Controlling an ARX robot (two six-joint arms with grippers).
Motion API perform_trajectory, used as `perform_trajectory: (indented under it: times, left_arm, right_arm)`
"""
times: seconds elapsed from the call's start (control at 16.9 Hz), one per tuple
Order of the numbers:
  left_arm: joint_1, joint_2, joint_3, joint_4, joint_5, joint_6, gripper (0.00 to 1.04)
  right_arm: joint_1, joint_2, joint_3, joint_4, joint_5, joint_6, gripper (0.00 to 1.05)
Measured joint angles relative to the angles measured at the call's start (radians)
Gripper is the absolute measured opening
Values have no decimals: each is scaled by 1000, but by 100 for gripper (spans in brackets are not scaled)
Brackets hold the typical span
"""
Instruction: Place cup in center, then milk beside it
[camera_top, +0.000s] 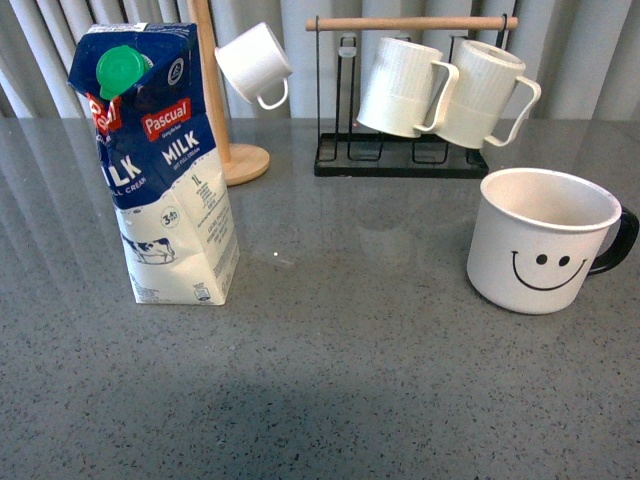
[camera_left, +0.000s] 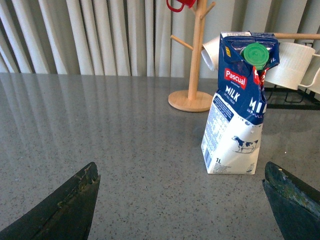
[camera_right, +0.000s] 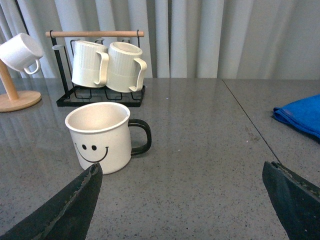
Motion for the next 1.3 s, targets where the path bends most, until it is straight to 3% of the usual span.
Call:
perform_trajectory:
  times: [0.53,0.65,0.77,1.0,1.12,1.3]
  left_arm:
    - [0,0,0,0,0,0,98]
    - [0,0,0,0,0,0,98]
    - [0,0,0,0,0,0,98]
    - [0,0,0,0,0,0,98]
    - [0,0,0,0,0,0,98]
    - [0,0,0,0,0,0,98]
  right_arm:
    - [0,0,0,0,0,0,98]
    - [-8,31,5,-9,-50,60,98]
    - [-27,232,105,140,-126,158,98]
    - [-42,574,330,328,-239,110,98]
    - [-47,862,495,305,-295,48,98]
    - [-37,1208,756,125,-356,-70,98]
